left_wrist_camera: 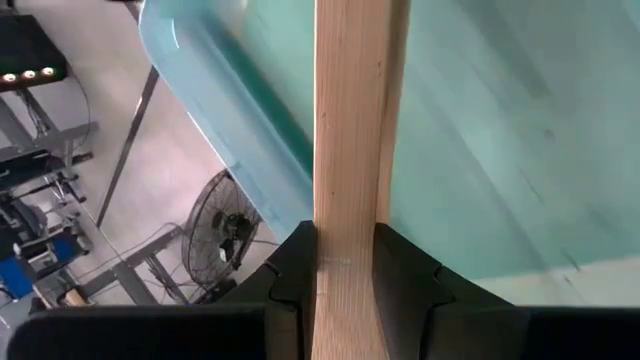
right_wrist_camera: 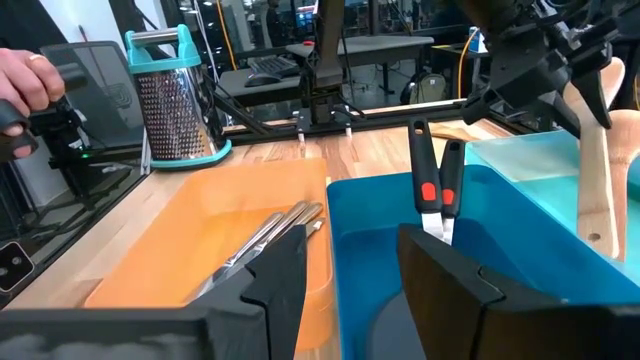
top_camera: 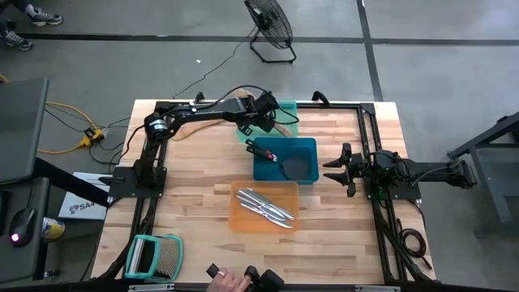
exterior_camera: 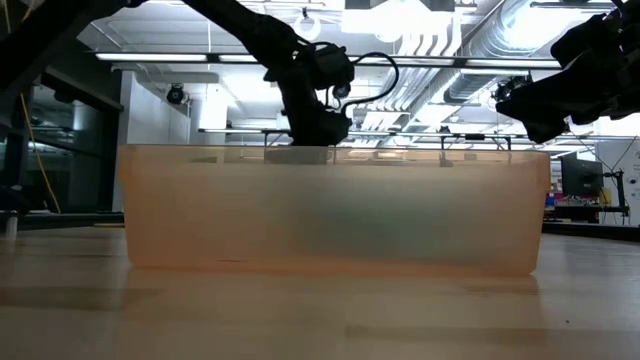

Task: Pick & Place Kitchen Items
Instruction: Put the wooden serving spoon into the green bin

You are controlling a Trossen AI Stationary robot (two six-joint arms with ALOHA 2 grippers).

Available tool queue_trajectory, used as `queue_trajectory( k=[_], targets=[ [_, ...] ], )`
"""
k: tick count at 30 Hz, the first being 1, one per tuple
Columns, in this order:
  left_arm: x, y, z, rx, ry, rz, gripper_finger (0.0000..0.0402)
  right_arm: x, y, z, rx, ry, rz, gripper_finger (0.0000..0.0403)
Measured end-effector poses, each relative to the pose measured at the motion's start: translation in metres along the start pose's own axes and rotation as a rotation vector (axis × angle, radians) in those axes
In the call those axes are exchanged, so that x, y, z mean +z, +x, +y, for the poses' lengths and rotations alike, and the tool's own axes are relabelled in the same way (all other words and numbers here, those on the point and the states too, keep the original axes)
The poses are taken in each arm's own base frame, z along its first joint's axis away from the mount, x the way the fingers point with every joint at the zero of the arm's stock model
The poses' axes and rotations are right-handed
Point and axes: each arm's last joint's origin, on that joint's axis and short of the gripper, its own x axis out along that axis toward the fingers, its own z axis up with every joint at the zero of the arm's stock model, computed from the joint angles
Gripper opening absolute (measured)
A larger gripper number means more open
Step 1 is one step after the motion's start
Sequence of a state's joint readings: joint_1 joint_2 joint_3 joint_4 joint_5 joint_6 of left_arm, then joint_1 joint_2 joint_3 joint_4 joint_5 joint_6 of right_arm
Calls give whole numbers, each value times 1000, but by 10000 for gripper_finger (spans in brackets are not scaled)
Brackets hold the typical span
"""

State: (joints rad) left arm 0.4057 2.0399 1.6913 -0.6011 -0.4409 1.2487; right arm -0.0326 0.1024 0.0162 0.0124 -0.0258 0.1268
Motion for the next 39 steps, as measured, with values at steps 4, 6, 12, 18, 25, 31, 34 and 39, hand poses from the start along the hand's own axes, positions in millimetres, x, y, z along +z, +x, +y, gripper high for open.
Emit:
queue_trajectory(
  k=[4, 6, 12, 18, 25, 31, 34, 39],
  targets=[
    [1, 3, -2, -8, -4, -4, 79, 0, 0, 0, 0, 0, 0, 149],
    [3, 6, -1, 1, -16, -9, 90, 0, 0, 0, 0, 0, 0, 149],
    [3, 8, -2, -5, -30, -8, 89, 0, 0, 0, 0, 0, 0, 149],
    [3, 8, -2, -4, -47, -8, 91, 0, 0, 0, 0, 0, 0, 149],
    [5, 8, -2, -13, -62, -45, 108, 0, 0, 0, 0, 0, 0, 149],
    [5, 7, -2, -18, -63, -64, 110, 0, 0, 0, 0, 0, 0, 149],
    [5, 7, -2, -18, -75, -66, 111, 0, 0, 0, 0, 0, 0, 149],
    [3, 3, 0, -8, -166, -52, 111, 0, 0, 0, 0, 0, 0, 149]
  ],
)
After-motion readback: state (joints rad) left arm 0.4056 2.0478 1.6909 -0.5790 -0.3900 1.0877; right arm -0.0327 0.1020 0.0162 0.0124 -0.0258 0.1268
